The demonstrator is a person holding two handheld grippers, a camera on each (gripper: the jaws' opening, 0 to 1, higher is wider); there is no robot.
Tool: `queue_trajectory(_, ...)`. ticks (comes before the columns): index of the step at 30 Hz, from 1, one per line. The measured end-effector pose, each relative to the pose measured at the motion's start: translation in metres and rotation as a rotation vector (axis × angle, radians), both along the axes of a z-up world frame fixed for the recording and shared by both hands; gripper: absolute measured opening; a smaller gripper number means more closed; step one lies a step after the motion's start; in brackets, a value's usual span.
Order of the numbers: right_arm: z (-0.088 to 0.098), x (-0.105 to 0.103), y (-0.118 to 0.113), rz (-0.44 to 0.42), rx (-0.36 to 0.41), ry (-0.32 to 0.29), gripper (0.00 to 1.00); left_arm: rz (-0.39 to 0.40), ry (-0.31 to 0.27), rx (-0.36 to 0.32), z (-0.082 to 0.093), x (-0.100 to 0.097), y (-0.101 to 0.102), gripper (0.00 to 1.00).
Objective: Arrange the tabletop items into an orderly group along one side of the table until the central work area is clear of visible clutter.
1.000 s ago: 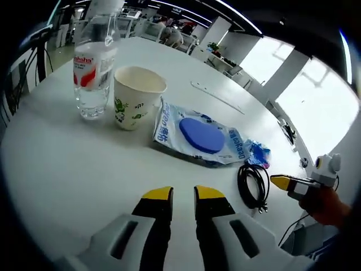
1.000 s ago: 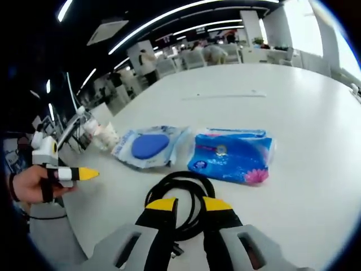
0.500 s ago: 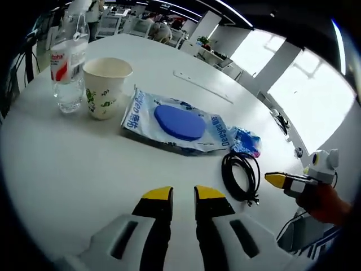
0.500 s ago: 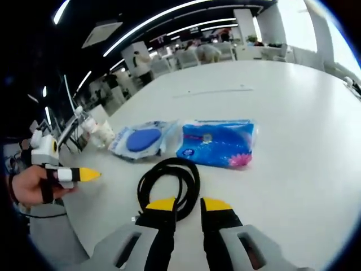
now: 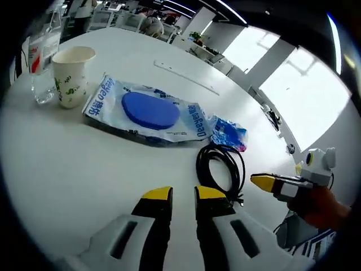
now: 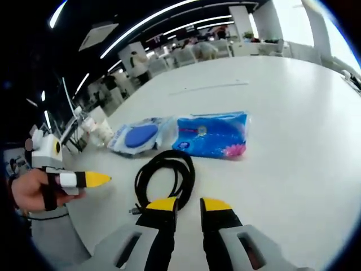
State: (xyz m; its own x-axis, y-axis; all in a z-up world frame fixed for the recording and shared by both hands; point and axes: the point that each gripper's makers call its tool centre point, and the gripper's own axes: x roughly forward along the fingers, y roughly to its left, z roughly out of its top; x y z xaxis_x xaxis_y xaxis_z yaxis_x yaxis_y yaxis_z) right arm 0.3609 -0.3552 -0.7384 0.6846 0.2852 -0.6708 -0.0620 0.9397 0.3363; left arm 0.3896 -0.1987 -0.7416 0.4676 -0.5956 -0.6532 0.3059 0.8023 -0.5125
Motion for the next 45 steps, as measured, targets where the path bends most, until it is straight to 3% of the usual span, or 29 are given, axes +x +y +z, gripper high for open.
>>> queue_trajectory(8, -0.003, 0.005, 0.007, -0.006, 0.029, 0.002, 0.13, -0.006, 0.021, -0.031, -0.003, -0.004, -0.021, 0.14)
queue_trajectory(17, -0.005, 0.01, 0.01, -0.014, 0.047, 0.007, 0.11, -0.023, 0.019, -0.049, 0.003, 0.007, -0.041, 0.16)
queue_trajectory(25, -0.008, 0.015, 0.014, 0.005, 0.046, 0.015, 0.09, -0.038, 0.029, -0.003, -0.008, 0.009, -0.043, 0.12)
queue_trajectory(32, -0.011, 0.012, 0.017, 0.044, 0.025, 0.028, 0.03, -0.053, 0.046, 0.012, -0.017, -0.001, -0.05, 0.02)
queue_trajectory(45, -0.014, 0.009, 0.023, 0.064, 0.026, 0.029, 0.03, -0.071, 0.046, 0.04, -0.019, -0.004, -0.046, 0.03)
